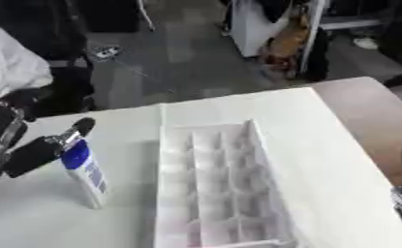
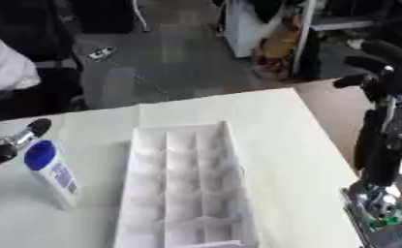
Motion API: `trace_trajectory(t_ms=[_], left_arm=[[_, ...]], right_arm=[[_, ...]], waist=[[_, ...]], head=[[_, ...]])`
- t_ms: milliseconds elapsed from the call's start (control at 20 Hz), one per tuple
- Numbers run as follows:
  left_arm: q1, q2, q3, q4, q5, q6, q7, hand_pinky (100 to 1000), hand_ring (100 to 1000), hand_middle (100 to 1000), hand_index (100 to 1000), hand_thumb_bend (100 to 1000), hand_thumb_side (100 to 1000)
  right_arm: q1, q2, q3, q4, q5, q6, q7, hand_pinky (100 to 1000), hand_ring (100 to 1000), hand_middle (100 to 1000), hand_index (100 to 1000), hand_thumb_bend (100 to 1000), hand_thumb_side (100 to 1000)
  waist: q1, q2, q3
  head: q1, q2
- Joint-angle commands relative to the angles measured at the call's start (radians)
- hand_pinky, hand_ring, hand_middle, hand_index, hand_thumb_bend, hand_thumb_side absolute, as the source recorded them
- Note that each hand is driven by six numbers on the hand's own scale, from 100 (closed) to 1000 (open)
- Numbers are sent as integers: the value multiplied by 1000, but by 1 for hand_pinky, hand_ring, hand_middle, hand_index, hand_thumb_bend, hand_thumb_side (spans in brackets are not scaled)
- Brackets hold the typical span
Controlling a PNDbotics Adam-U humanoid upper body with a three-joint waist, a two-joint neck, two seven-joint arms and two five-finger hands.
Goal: Pick up objects on the table and place them in the box.
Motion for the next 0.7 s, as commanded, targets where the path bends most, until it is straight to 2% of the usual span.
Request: trace_trajectory(t_ms=[50, 200, 400, 700], left_arm=[[-19, 21, 9, 2, -12, 6, -26, 760, 714, 908, 918, 668, 999], [-22, 20, 8, 14, -22, 11, -50, 766, 717, 906, 918, 669, 1000], [-25, 17, 9, 23, -38, 15, -71, 765, 764, 902, 911, 672, 1000], [-23, 10, 5, 26, -59, 16, -100, 760, 767, 892, 898, 659, 1000]], right_arm=[[-3, -24, 1, -16, -4, 2, 4, 487, 660, 694, 764, 100, 866], [-4, -24, 2, -16, -5, 3, 5, 487, 660, 694, 763, 100, 866], [-5, -23, 2, -16, -6, 5, 7, 487, 661, 694, 764, 100, 865], [-6, -22, 2, -16, -7, 8, 8, 487, 661, 694, 764, 100, 866]], waist=[[0, -20, 2], [1, -21, 2], [1, -22, -1], [0, -22, -2]], head=[[3, 1], [0, -2], [-2, -3], [-3, -5]])
